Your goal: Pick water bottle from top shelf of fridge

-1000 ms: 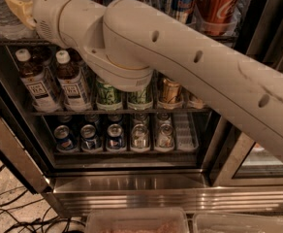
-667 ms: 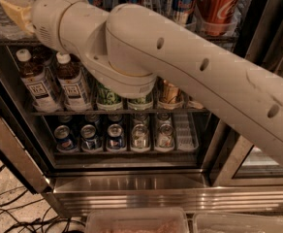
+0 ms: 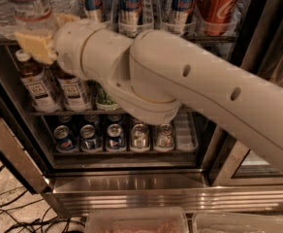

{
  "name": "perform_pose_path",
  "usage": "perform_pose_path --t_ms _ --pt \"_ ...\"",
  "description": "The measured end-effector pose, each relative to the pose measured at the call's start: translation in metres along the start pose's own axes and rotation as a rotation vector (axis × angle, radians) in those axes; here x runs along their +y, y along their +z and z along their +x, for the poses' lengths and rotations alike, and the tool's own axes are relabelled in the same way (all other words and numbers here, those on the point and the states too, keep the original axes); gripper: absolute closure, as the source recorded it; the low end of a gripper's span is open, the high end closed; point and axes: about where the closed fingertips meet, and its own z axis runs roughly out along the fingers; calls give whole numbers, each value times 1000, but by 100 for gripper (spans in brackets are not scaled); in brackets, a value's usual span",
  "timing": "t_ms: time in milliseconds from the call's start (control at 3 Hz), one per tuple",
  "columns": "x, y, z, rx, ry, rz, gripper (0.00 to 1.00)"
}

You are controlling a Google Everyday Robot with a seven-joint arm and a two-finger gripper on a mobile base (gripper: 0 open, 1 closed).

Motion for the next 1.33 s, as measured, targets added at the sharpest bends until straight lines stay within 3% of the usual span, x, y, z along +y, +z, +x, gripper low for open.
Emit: perform_pose_path --t_ms 667,1333 --pt "-13 -60 42 60 91 -45 100" --pt "-28 -120 76 89 201 -145 100"
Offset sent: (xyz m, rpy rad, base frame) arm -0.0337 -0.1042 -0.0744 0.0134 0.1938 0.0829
